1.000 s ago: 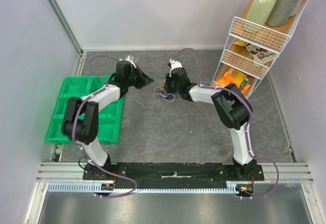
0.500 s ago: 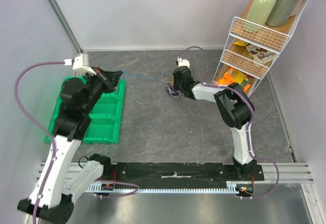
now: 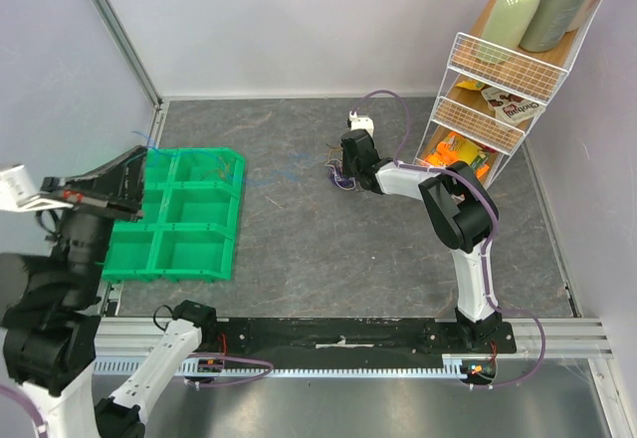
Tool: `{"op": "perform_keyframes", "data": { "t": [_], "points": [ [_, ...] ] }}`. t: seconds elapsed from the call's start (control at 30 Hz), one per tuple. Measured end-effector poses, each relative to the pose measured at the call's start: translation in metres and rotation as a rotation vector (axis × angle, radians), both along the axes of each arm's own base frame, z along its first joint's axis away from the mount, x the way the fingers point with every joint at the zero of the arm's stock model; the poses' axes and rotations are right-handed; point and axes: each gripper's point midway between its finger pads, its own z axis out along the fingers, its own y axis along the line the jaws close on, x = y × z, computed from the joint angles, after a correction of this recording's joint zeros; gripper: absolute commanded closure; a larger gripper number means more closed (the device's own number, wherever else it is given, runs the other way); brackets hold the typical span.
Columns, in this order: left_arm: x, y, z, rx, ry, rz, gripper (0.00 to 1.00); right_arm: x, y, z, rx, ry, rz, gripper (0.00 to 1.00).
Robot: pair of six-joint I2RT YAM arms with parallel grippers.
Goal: Untangle the cables
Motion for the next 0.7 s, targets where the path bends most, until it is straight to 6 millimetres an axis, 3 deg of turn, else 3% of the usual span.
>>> {"op": "perform_keyframes", "data": {
  "t": [0.13, 0.37, 0.5, 0.7],
  "points": [
    [-0.017, 0.006, 0.021, -0.016, -0.060, 0.006, 0.98, 0.000, -0.003, -0.001, -0.011, 0.002, -0.010, 0.79],
    [-0.013, 0.005, 0.012, -0.005, -0.022, 0.010, 0.98, -0.001, -0.006, -0.002, -0.023, 0.007, -0.020, 0.78],
    [0.004, 0.001, -0.002, 0.012, 0.037, 0.010, 0.98, -0.001, -0.005, -0.001, -0.022, 0.009, -0.017, 0.78],
    [0.051, -0.007, -0.033, 0.049, 0.192, 0.041, 0.98, -0.001, -0.006, -0.001, -0.021, 0.011, -0.016, 0.77]
  ]
}}
